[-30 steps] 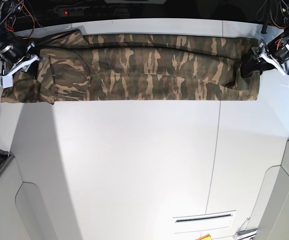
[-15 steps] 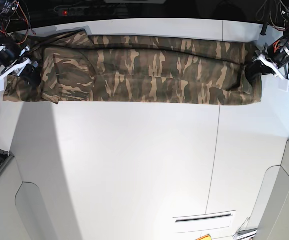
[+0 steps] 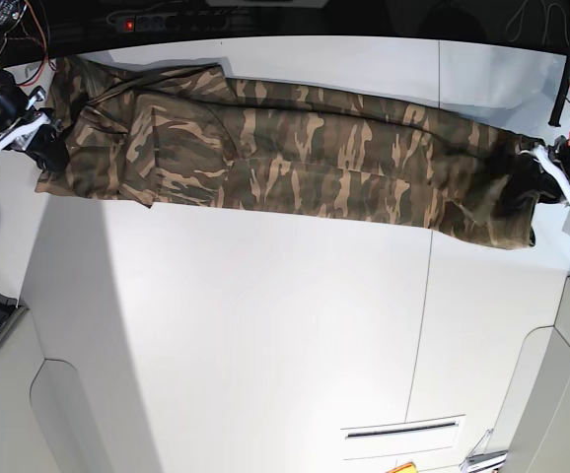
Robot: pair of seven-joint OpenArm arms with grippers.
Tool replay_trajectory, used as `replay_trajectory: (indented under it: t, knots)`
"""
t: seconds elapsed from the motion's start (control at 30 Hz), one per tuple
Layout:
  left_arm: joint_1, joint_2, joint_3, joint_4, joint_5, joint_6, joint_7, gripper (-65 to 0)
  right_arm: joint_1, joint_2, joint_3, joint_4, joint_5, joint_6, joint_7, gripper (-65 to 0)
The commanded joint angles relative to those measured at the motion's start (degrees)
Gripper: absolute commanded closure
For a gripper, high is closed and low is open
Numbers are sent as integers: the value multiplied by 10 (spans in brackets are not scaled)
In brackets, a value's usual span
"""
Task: Fold the T-shirt properly
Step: 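Fold the strip end with the left gripper toward the middle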
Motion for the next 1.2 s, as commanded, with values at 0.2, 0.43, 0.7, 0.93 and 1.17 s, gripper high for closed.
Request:
replay_trajectory:
  t: [0.2,0.43,0.7,0.93,1.17]
  knots:
    - [3,40,110,145,10,23,6,0,2,9,4,10,16,4,9,0]
    - [2,107,239,178,126,70,-48,0,1,9,4,10,-7,4,9,0]
    - [2,185,315,175,219,83,-93,0,1,10,21,10,-32,4,9,-52]
    - [2,222,332,153,230,68,-117,-389,-2,22,37,8,-69,4,12,-428]
    - [2,239,332,151,180,68,-116,-389,-8,49,36,-52,-85,4,44,-428]
